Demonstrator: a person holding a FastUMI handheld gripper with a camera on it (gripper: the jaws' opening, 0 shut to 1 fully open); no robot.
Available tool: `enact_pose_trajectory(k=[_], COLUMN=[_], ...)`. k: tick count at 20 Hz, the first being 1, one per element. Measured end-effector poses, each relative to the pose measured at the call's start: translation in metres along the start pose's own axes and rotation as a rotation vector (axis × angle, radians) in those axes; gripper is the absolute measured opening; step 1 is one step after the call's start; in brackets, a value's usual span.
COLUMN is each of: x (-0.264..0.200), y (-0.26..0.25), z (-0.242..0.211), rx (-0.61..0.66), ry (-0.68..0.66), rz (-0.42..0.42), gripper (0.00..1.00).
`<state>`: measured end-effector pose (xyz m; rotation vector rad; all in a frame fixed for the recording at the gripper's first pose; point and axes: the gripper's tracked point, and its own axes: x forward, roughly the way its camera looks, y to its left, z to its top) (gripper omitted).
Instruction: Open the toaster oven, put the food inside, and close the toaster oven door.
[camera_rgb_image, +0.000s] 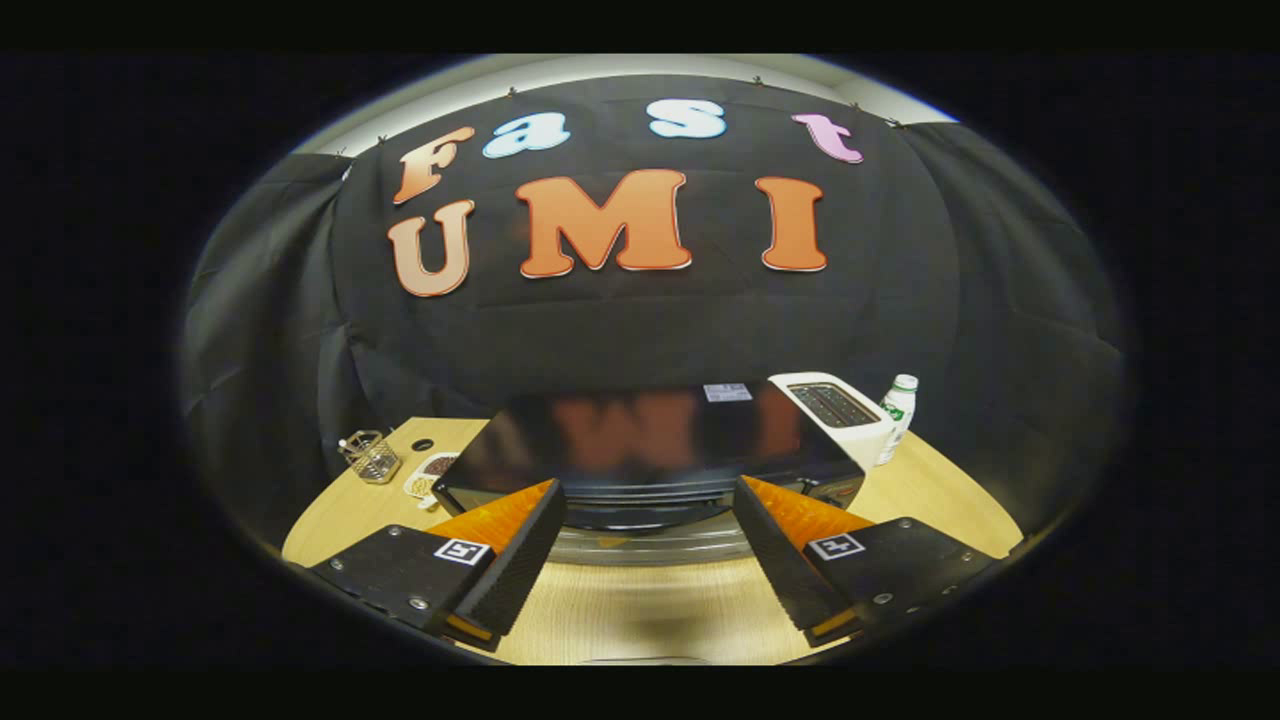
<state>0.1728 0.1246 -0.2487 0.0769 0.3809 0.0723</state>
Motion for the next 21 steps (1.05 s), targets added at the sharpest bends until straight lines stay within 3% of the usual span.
enact_pose_trajectory(k=[6,10,15,21], x=[-0.047,-0.085,-0.139,-0.174], y=[-0.005,-0.005,0.014,0.011], z=[0.089,0.141,0.171,0.175], rx=[-0.083,-0.073,-0.087,-0.073], ry=[-0.132,-0.191,-0.255,-0.294], rz=[-0.014,-0.024,0.012,-0.015], gripper=[0.99,0.99,0.99,0.99])
